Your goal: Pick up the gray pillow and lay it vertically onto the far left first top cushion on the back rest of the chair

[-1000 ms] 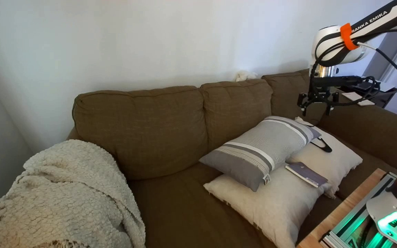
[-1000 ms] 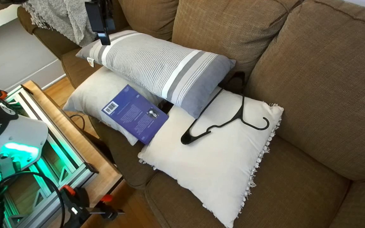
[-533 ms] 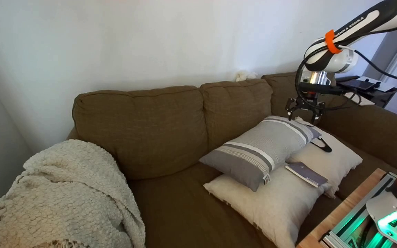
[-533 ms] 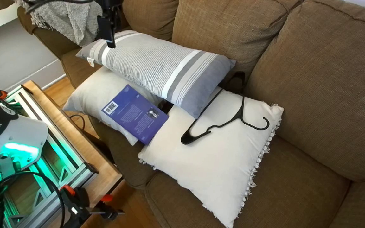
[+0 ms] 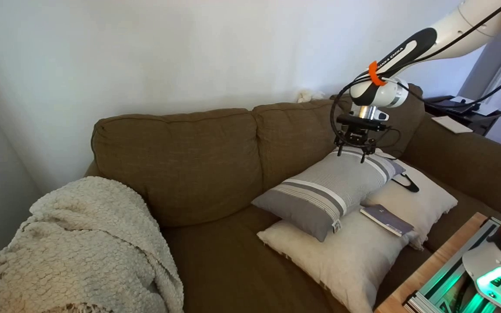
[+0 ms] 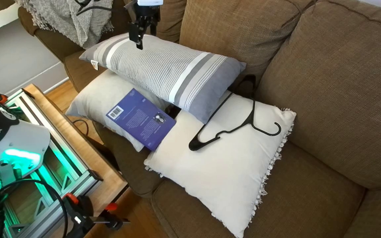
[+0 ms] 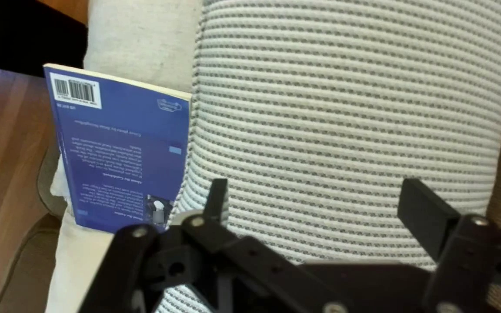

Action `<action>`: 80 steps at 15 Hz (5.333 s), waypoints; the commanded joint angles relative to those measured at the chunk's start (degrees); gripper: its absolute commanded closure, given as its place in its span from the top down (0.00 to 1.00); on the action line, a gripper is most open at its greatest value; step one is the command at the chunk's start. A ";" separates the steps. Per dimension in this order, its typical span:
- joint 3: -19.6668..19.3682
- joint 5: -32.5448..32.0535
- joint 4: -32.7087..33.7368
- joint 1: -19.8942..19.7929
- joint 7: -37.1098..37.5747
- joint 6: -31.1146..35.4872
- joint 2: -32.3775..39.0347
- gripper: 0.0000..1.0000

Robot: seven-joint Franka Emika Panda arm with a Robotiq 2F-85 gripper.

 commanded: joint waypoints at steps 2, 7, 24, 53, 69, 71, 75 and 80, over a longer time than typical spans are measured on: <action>-4.59 -7.82 15.23 4.85 16.04 -7.08 13.18 1.00; -5.52 -12.05 27.81 5.03 18.41 -15.29 28.27 1.00; -4.63 -14.38 23.63 8.66 14.18 -16.21 23.41 0.00; 17.36 -29.82 24.47 23.09 0.61 -44.55 -6.90 0.00; 14.97 -35.98 47.27 30.44 -1.37 -41.08 12.91 0.00; 13.98 -37.86 53.32 33.03 -2.93 -41.81 16.99 0.00; 11.82 -39.61 64.63 37.70 -6.39 -43.32 23.71 0.00; 13.07 -38.69 66.61 37.77 -9.06 -45.41 25.48 0.00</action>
